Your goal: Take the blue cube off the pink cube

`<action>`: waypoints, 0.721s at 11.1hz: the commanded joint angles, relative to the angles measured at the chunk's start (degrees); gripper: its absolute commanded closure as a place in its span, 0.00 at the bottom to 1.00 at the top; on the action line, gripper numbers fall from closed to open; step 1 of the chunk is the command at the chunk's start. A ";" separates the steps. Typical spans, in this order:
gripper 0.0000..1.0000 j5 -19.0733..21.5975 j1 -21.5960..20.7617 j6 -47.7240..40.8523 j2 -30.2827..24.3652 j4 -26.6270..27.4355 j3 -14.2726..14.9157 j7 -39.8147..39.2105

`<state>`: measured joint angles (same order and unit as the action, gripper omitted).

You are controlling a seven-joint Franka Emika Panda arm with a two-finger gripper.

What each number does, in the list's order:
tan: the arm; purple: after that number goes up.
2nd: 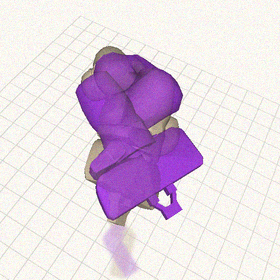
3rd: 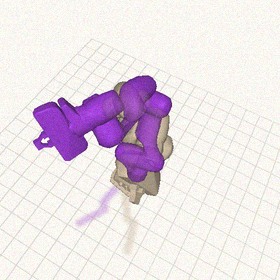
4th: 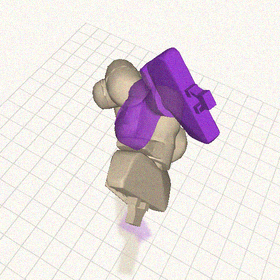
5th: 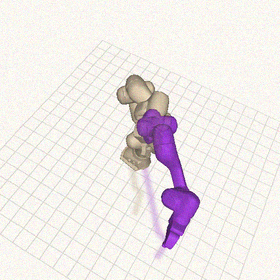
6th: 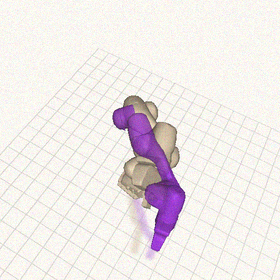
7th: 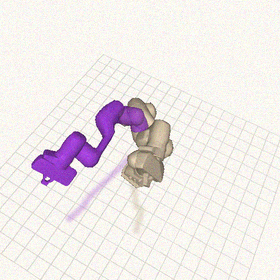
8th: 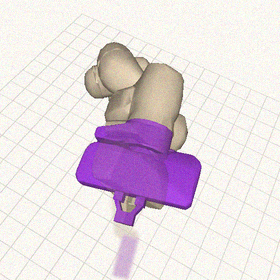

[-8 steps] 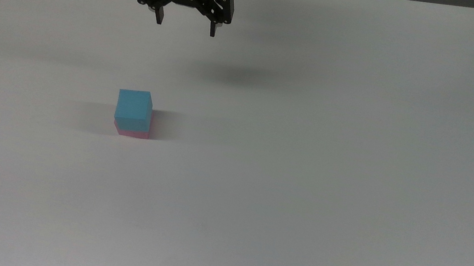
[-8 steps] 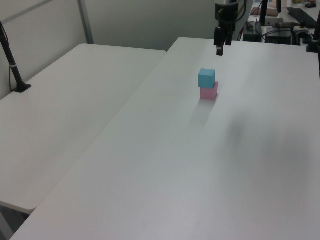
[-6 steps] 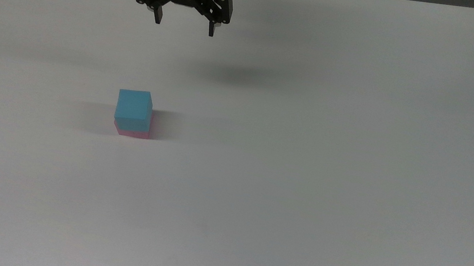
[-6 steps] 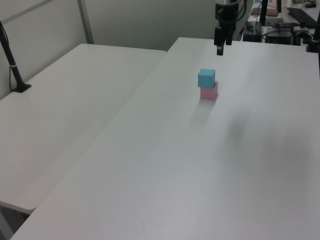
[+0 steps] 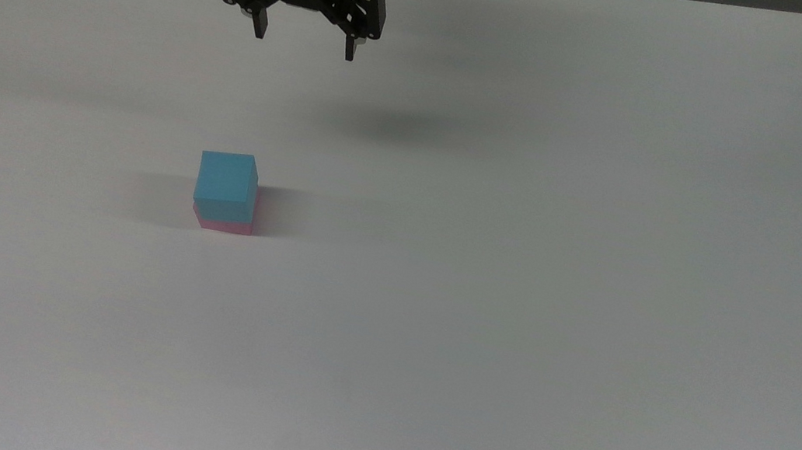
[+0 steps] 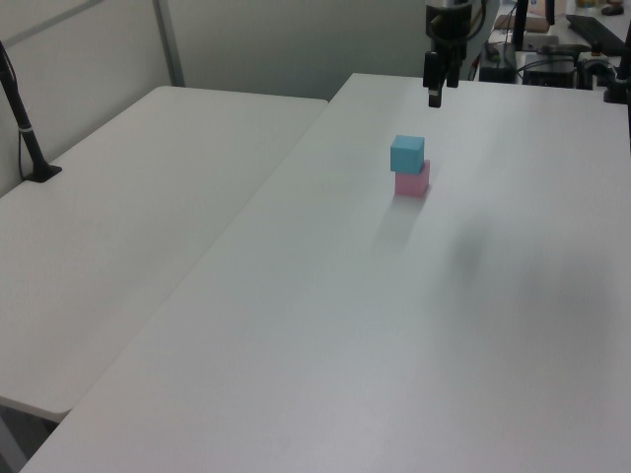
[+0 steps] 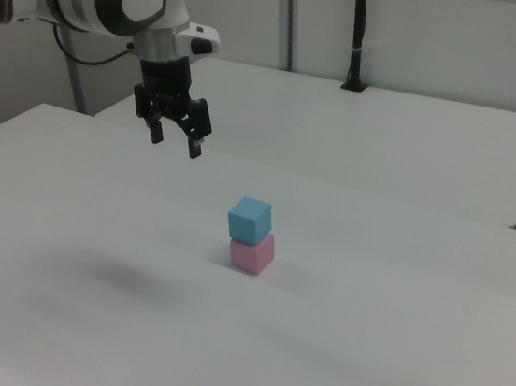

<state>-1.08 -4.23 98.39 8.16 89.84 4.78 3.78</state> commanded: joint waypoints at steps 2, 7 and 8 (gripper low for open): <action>0.00 -0.15 3.33 6.01 1.67 1.39 0.50 -7.80; 0.00 -1.11 7.39 15.41 10.02 1.31 0.50 -11.43; 0.00 -1.99 7.30 16.64 12.04 1.31 0.41 -11.26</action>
<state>-1.39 3.21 111.72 16.66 90.94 5.02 -6.54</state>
